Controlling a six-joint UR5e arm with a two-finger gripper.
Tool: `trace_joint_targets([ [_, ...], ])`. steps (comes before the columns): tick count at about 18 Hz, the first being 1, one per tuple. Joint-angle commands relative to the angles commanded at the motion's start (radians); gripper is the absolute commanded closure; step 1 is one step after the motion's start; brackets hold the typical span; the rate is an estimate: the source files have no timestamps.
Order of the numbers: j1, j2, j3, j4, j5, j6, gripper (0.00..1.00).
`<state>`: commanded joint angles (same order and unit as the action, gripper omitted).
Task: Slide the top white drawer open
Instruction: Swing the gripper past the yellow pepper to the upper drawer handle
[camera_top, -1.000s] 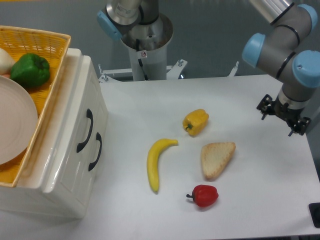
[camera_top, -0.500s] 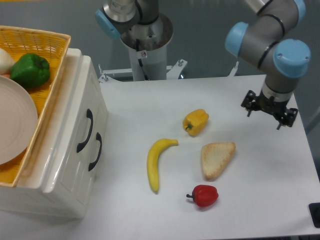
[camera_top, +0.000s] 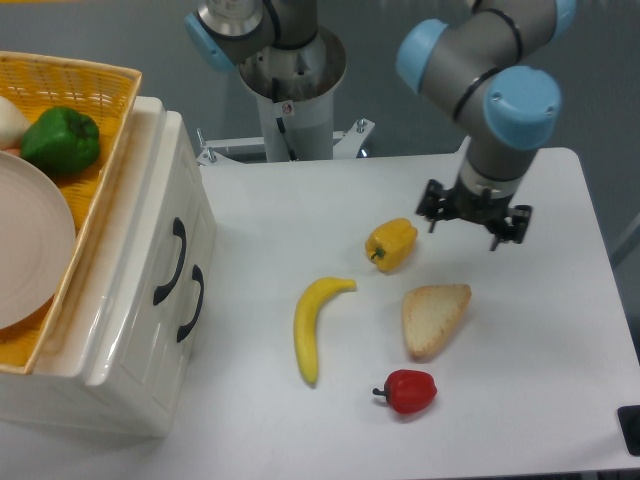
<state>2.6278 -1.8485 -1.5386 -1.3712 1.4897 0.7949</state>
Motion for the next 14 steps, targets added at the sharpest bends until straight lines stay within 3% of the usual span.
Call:
trace_joint_targets([
  [7, -0.071, 0.060, 0.018, -0.068, -0.118, -0.112, 0.00],
  [11, -0.120, 0.063, 0.058, -0.173, -0.118, -0.151, 0.00],
  [14, -0.155, 0.072, 0.060, -0.212, -0.120, -0.170, 0.00],
])
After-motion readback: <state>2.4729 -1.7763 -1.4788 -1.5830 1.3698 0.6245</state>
